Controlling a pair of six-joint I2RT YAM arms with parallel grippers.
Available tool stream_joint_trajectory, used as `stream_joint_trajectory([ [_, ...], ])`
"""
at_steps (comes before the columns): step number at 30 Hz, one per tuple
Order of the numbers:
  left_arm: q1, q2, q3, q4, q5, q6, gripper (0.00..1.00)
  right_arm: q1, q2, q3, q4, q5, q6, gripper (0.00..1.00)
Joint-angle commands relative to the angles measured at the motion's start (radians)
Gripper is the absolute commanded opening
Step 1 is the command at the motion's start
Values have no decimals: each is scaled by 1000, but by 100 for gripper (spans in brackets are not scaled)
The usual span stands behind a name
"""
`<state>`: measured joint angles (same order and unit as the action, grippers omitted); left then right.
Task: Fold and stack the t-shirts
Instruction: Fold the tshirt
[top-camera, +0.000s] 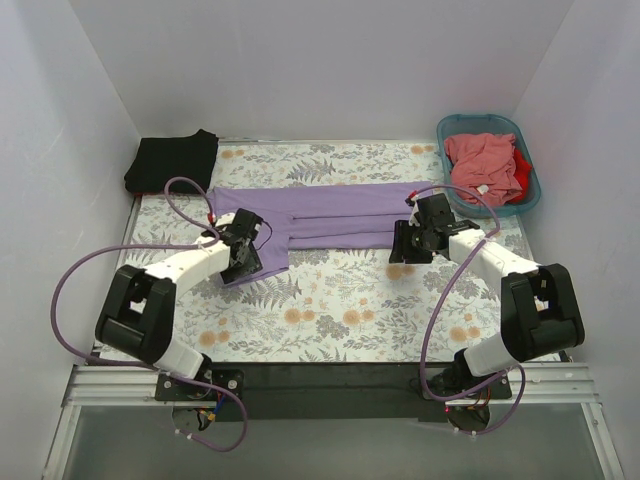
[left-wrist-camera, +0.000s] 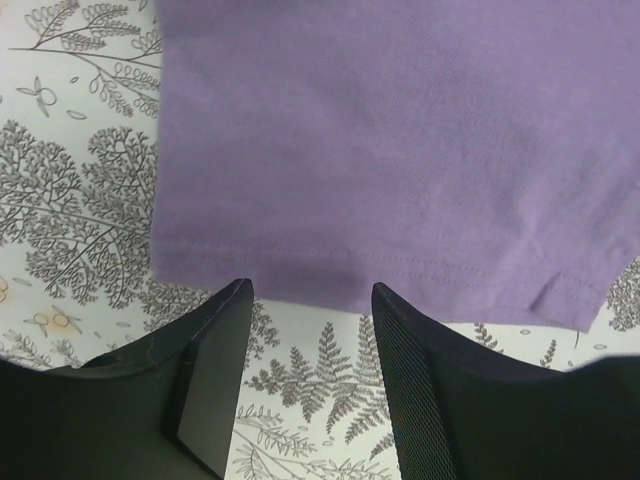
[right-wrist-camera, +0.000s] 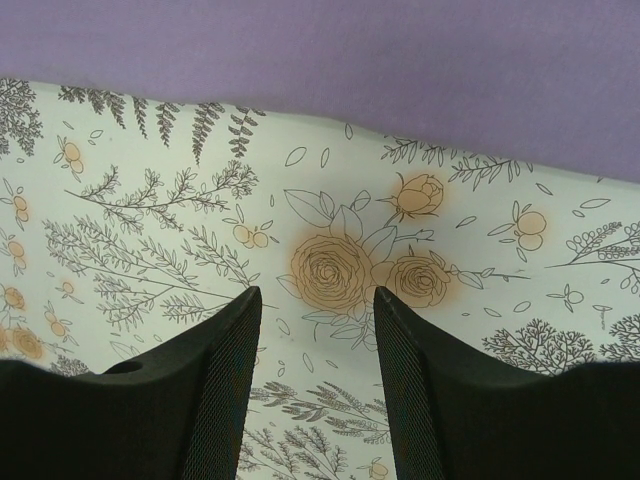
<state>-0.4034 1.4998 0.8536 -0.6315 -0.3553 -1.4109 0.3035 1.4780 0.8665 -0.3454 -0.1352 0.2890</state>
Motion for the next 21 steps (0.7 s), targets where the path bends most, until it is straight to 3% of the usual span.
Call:
stream_joint_trajectory([
  [1, -5, 31, 21, 29, -30, -3, 49, 5, -12, -17, 11, -9, -4, 56],
  [5, -3, 59, 9, 35, -27, -11, 43, 5, -4, -23, 13, -9, -10, 55],
  [8, -5, 74, 9, 41, -30, -3, 29, 5, 4, -23, 19, -17, -10, 56],
  [9, -5, 74, 12, 42, -31, 3, 17, 5, 7, -24, 19, -18, -10, 56],
  [12, -5, 62, 30, 46, -54, 26, 0, 5, 10, -21, 20, -17, -11, 55],
  [21, 11, 114, 266, 19, -146, 115, 0, 8, 7, -6, 16, 5, -34, 55],
])
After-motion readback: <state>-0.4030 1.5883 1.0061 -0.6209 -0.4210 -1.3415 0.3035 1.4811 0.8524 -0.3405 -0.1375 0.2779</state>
